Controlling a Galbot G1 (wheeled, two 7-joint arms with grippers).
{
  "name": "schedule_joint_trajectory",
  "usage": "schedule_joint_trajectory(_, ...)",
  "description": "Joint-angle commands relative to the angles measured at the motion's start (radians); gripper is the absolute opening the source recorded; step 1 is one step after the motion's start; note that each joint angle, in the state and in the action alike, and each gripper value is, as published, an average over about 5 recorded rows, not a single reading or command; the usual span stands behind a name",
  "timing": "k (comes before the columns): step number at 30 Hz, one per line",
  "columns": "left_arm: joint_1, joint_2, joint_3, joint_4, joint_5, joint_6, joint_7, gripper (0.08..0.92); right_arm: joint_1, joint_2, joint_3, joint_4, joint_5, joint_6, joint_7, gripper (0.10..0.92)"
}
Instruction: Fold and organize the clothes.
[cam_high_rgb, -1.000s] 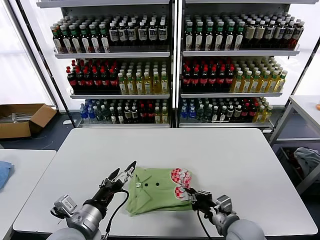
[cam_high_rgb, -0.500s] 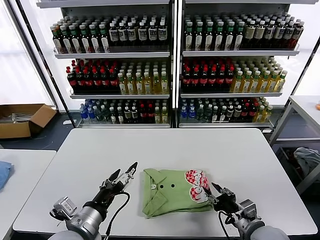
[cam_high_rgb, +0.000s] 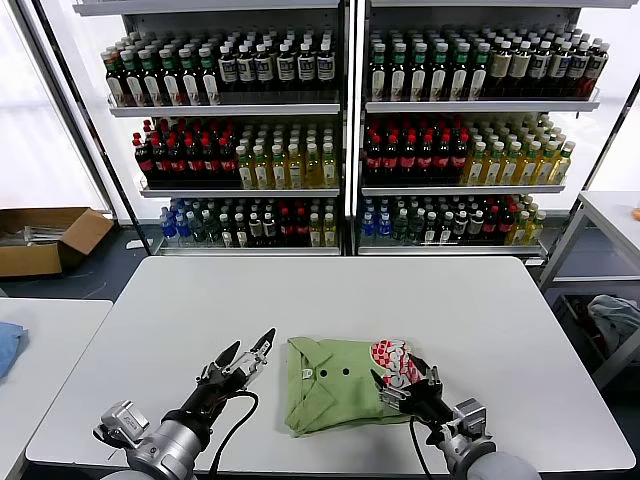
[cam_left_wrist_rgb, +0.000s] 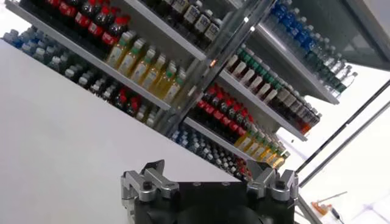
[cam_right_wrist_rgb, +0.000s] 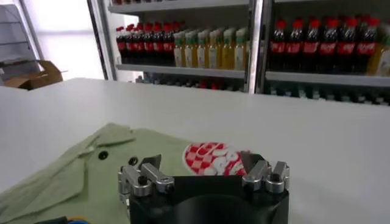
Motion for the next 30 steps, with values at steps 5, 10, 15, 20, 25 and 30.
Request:
schedule_joint_trajectory(5, 0.015, -0.003, 0.001, 0.015, 0.02, -0.011, 0.011, 0.823, -0.065, 0.011, -0.037, -0.023, -0.016, -0.012, 0.005, 0.823)
schedule_joint_trajectory(10, 0.006, -0.001, 0.011, 0.018, 0.027, -0.01, 0.01, 0.823, -0.03, 0.019, -0.024, 0.074, 0.016, 0.029, 0.035, 0.823)
schedule_joint_trajectory(15, 0.0, 0.002, 0.012, 0.019, 0.031, -0.01, 0.009, 0.823, 0.068, 0.042, -0.09, 0.104, -0.018, 0.039, 0.062, 0.823)
schedule_joint_trajectory(20, 0.005, 0.0, 0.01, 0.019, 0.035, -0.01, 0.01, 0.823, 0.187, 0.114, -0.211, -0.066, -0.074, -0.003, 0.112, 0.823)
schedule_joint_trajectory(25, 0.015, 0.003, -0.002, 0.021, 0.053, -0.013, 0.018, 0.823, 0.22, 0.137, -0.249, -0.214, -0.12, -0.04, 0.109, 0.823)
schedule_joint_trajectory(30, 0.022, 0.002, -0.011, 0.04, 0.137, -0.039, 0.071, 0.823, 0.2, 0.118, -0.248, -0.206, -0.132, -0.028, 0.087, 0.823)
